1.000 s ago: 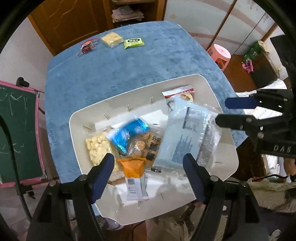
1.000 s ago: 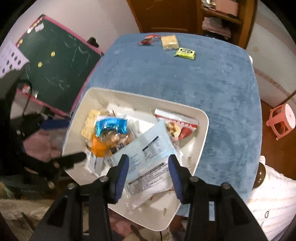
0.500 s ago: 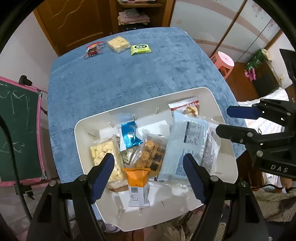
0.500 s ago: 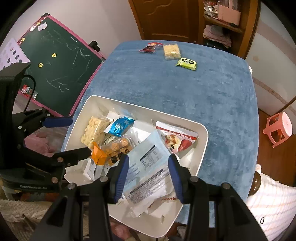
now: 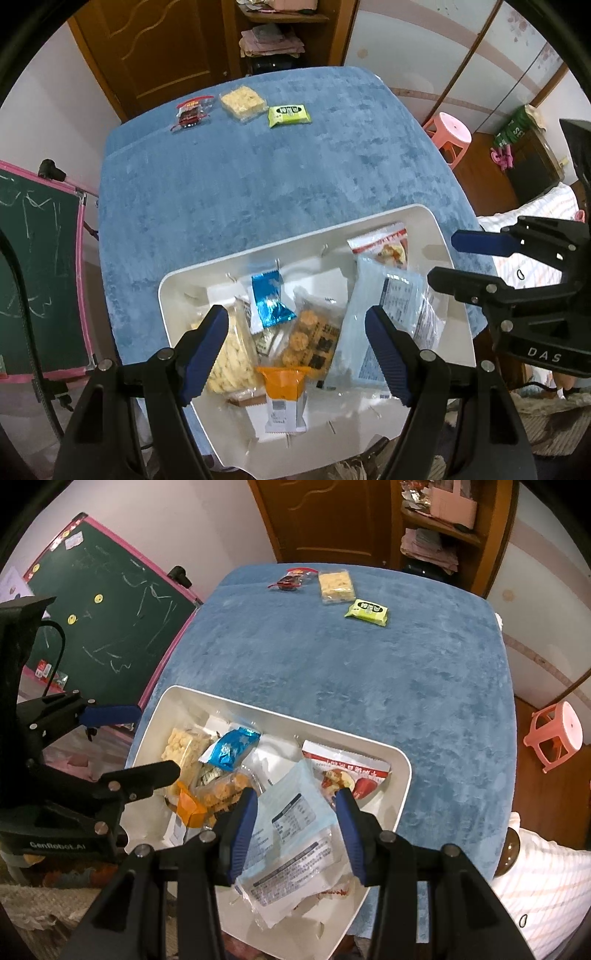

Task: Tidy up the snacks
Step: 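Reach the left tool to the clear puffed-snack bag while right tool reaches the green pack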

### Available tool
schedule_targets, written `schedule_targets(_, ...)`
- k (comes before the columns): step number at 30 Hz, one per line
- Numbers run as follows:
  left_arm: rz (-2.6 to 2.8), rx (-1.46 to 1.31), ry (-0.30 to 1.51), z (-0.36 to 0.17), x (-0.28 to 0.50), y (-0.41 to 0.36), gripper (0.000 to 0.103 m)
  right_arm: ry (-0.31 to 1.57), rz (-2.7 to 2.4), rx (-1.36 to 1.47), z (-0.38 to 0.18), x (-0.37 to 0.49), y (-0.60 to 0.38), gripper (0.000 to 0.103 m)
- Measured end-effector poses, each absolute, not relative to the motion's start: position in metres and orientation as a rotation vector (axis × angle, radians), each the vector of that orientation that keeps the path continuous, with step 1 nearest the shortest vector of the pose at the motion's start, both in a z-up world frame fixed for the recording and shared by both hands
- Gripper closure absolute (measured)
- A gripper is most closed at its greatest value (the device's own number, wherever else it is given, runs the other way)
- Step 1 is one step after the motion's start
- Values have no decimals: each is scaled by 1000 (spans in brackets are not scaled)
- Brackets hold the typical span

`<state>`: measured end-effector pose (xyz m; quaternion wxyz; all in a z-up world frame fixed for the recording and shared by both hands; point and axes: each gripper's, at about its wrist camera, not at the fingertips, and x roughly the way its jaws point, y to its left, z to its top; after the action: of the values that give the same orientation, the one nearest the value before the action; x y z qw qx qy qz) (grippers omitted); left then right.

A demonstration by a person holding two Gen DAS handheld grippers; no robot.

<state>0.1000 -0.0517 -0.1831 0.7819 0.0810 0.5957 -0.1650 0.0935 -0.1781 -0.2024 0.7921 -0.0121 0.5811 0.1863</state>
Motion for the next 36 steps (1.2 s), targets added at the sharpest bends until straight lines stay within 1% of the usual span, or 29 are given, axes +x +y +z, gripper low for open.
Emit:
schedule_targets(6, -342, 198, 1261, -175, 121, -51, 28, 1241, 387, -16, -201, 107, -182, 58)
schedule_targets(12, -302, 243, 1187, -147, 159, -44, 28, 1206, 337, -29, -187, 140, -190, 58)
schedule_targets(16, -270, 278, 1091, -112, 194, -42, 28, 1133, 293, -62, -162, 170, -197, 58)
schedule_targets(20, -248, 305, 979, -69, 225, -41, 26, 1031, 246, -95, -124, 206, -202, 58)
schedule_targets(22, -239, 312, 925, -50, 240, -40, 20, 981, 234, -114, -108, 220, -203, 58)
schedule_targets(24, -218, 327, 876, -33, 257, -41, 17, 931, 221, -138, -92, 236, -202, 58)
schedule_targets(26, -204, 340, 835, -21, 276, -44, 17, 887, 221, -149, -81, 250, -202, 57)
schedule_targets(30, -202, 282, 845, -19, 321, -45, 17, 833, 241, -150, -77, 281, -200, 52)
schedule_targets(33, -194, 199, 902, -37, 359, -45, 17, 824, 278, -154, -91, 303, -199, 51)
schedule_targets(36, -163, 136, 985, -75, 396, -44, 17, 855, 333, -170, -120, 325, -196, 50)
